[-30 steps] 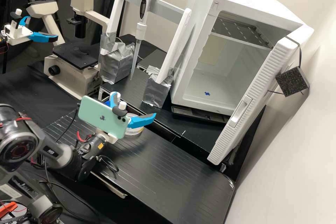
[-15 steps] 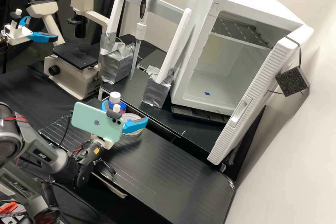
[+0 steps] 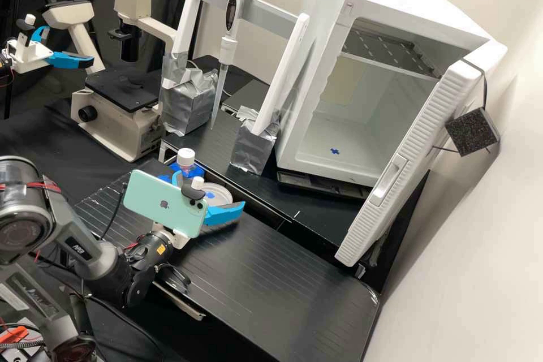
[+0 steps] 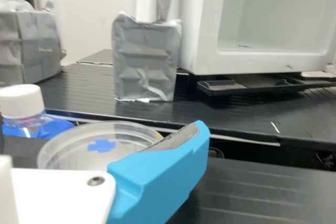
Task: Open the lid
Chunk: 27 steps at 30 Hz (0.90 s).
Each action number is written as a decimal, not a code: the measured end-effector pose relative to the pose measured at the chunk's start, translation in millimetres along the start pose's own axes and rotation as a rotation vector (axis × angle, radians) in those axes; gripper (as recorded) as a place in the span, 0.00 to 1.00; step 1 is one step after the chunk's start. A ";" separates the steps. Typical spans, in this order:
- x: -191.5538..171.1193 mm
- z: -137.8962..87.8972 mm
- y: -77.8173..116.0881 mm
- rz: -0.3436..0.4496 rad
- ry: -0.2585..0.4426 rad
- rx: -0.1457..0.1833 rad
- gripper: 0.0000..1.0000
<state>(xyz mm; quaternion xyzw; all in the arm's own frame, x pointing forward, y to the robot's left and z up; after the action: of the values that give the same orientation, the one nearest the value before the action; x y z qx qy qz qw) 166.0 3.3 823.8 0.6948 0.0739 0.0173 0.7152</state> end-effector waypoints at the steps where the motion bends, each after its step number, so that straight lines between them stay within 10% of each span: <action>1: 0.0 1.3 0.5 0.004 -0.008 0.004 1.00; 13: -1.4 5.4 4.9 0.040 -0.038 0.016 1.00; 14: -1.2 5.2 4.6 0.039 -0.037 0.018 0.00; 27: 2.2 3.0 -1.9 -0.001 -0.018 0.034 0.00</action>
<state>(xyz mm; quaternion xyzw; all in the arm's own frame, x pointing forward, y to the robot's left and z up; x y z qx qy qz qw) 168.5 0.5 821.8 0.7068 0.0681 0.0092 0.7041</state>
